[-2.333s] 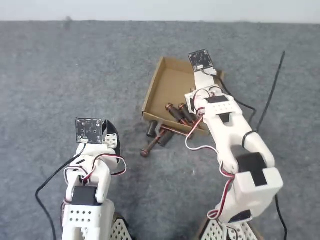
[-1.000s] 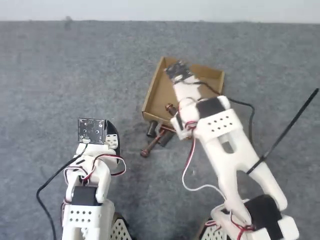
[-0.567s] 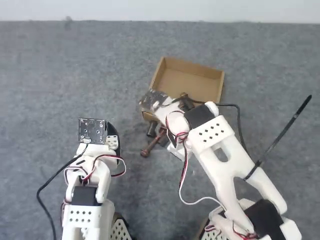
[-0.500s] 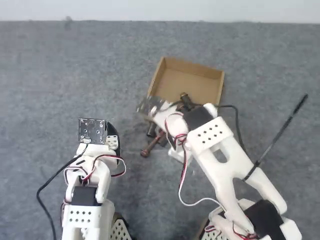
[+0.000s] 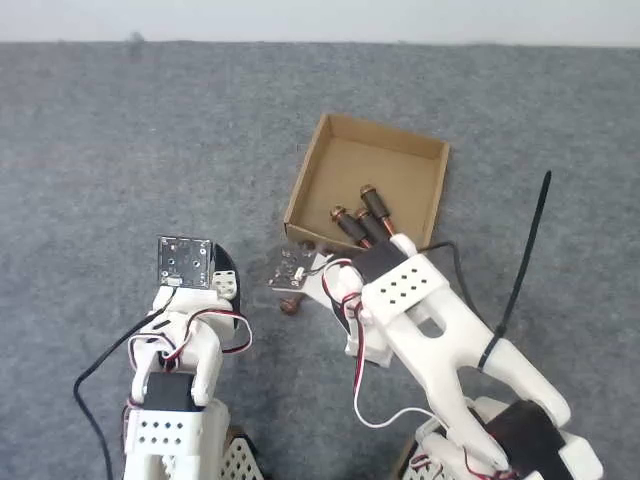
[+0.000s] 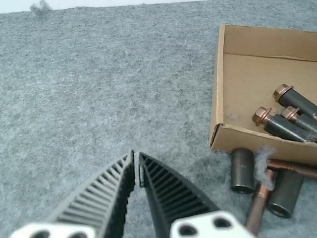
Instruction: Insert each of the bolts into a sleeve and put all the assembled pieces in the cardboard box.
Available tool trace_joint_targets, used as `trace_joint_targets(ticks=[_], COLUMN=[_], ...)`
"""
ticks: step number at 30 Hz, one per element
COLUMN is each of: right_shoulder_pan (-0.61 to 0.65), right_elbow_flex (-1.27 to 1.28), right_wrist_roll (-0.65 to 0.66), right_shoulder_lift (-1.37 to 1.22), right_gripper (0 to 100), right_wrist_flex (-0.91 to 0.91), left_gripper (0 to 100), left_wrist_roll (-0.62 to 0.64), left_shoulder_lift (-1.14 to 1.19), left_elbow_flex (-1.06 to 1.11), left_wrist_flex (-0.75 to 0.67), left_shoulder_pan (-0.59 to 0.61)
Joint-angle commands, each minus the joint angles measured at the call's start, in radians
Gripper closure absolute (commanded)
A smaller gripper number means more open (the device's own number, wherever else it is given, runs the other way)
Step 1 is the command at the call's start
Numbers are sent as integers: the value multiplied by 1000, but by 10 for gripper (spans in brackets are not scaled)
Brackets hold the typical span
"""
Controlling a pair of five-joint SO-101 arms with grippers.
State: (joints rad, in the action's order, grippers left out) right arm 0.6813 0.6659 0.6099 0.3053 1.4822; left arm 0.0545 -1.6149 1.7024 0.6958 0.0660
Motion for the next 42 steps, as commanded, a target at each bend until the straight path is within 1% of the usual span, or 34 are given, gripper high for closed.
trace_joint_targets(ticks=[1, 4, 6, 8, 11, 14, 17, 20, 22, 25, 27, 29, 33, 36, 38, 40, 42], right_shoulder_pan=[12, 5, 5, 5, 2, -21, -36, -33, -25, 4, 21, 27, 24, 28, 28, 25, 21], right_elbow_flex=[-5, 9, 61, 144, 247, 270, 269, 269, 269, 269, 252, 215, 132, 74, 38, 5, -18], right_wrist_roll=[14, 14, 15, 18, 58, 57, 63, 64, 74, 153, 187, 199, 222, 227, 230, 265, 290], right_shoulder_lift=[51, 53, 74, 125, 225, 297, 309, 278, 243, 180, 130, 74, -33, -107, -139, -160, -165], right_gripper=[957, 957, 957, 957, 956, 954, 953, 923, 863, 763, 720, 713, 713, 713, 713, 713, 713], right_wrist_flex=[-15, -15, -35, -87, -171, -232, -292, -348, -390, -432, -453, -466, -527, -561, -565, -558, -556], left_gripper=[988, 988, 988, 988, 988, 988, 988, 988, 988, 988, 987, 987, 979, 915, 867, 844, 840], left_wrist_roll=[-9, -9, -9, -9, -9, -9, -9, -9, -9, -9, -9, -6, -2, 14, 81, 121, 104], left_shoulder_lift=[-11, -11, -11, -11, -11, -9, -9, -9, -9, -9, -11, -11, -9, -9, -8, 12, 58], left_elbow_flex=[-12, -12, -12, -12, -12, -12, -12, -12, -12, -12, -12, -12, -12, -12, -12, -12, -12], left_wrist_flex=[-20, -21, -21, -21, -23, -44, -44, -44, -44, -49, -55, -95, -187, -195, -193, -198, -233], left_shoulder_pan=[9, 9, 9, 9, 5, 5, 5, 6, 8, 8, 9, 31, 132, 144, 147, 147, 146])
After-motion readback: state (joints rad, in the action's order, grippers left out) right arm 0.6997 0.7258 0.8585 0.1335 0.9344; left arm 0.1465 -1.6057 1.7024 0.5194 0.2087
